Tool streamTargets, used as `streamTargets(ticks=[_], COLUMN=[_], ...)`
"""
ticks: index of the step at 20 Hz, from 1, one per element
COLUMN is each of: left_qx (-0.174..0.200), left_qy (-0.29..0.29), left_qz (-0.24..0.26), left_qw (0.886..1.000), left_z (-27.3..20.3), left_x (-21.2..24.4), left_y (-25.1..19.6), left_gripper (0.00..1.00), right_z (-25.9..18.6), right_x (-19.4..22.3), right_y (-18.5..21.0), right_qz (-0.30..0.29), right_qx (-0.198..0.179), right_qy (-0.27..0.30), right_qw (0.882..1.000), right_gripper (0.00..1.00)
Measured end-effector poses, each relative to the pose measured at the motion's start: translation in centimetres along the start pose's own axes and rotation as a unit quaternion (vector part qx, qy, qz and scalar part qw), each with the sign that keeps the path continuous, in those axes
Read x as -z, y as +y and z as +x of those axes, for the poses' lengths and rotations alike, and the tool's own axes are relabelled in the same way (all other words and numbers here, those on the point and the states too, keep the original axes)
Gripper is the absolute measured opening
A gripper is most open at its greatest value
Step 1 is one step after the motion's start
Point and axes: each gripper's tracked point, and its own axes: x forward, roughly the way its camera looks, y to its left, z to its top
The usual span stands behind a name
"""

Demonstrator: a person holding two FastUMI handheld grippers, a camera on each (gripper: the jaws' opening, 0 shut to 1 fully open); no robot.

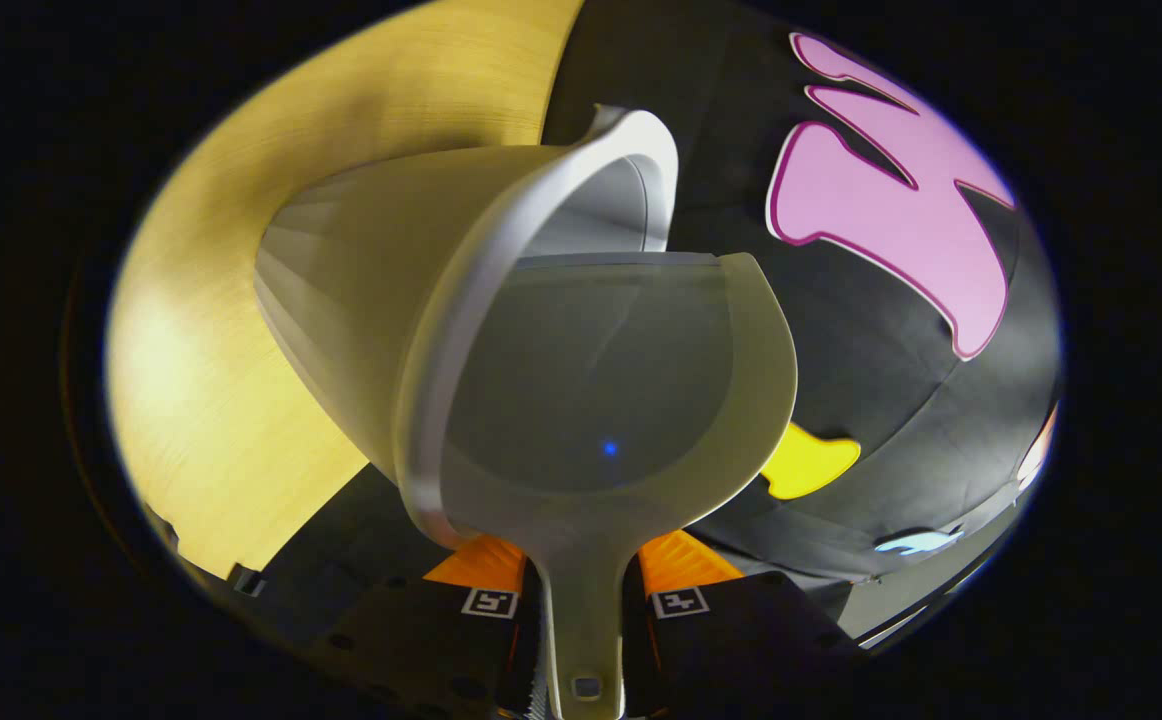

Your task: Pick up the small broom and dustpan from the desktop, sweep the trash into the dustpan with the broom, and then empty the trash into the garbage bin.

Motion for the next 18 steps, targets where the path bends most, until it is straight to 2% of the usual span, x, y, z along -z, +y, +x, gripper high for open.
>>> streamTargets(ticks=[1, 4, 7, 9, 11, 13, 14, 16, 17, 18], left_qx=[0.003, -0.001, -0.006, -0.007, -0.018, -0.055, -0.071, -0.095, -0.103, -0.11], left_qy=[0.002, -0.004, -0.012, -0.019, -0.028, -0.038, -0.043, -0.058, -0.067, -0.074], left_qz=[-0.001, 0.003, 0.01, 0.016, 0.022, 0.031, 0.038, 0.043, 0.039, 0.032], left_qw=[1.0, 1.0, 1.0, 1.0, 0.999, 0.997, 0.996, 0.993, 0.992, 0.991], left_z=[-0.1, -0.2, -0.5, -0.9, -1.0, -1.0, -1.0, -1.0, -0.9, -0.7], left_x=[0.1, -0.4, -1.0, -1.6, -2.2, -2.8, -3.1, -3.9, -4.4, -4.8], left_y=[-0.1, 0.0, -0.1, -0.6, -0.6, 0.4, 0.8, 1.3, 1.5, 1.7], left_gripper=[0.25, 0.25, 0.26, 0.22, 0.25, 0.25, 0.29, 0.29, 0.22, 0.26], right_z=[-0.1, -0.5, -0.8, -1.7, -4.1, -5.6, -5.7, -7.0, -7.2, -6.7], right_x=[0.2, 1.5, 3.9, 4.7, 5.7, 5.8, 5.8, 4.9, 4.2, 3.7], right_y=[0.0, -0.8, -3.2, -3.4, -4.6, -5.5, -6.2, -7.7, -8.4, -9.5], right_qz=[0.022, 0.121, 0.239, 0.32, 0.414, 0.462, 0.477, 0.515, 0.528, 0.533], right_qx=[-0.012, -0.048, -0.066, -0.1, -0.11, -0.116, -0.124, -0.142, -0.141, -0.137], right_qy=[0.001, 0.013, 0.03, 0.029, 0.007, -0.021, -0.04, -0.086, -0.115, -0.139], right_qw=[1.0, 0.991, 0.968, 0.942, 0.904, 0.879, 0.869, 0.841, 0.829, 0.823], right_gripper=[0.34, 0.34, 0.36, 0.34, 0.34, 0.34, 0.34, 0.33, 0.34, 0.36])
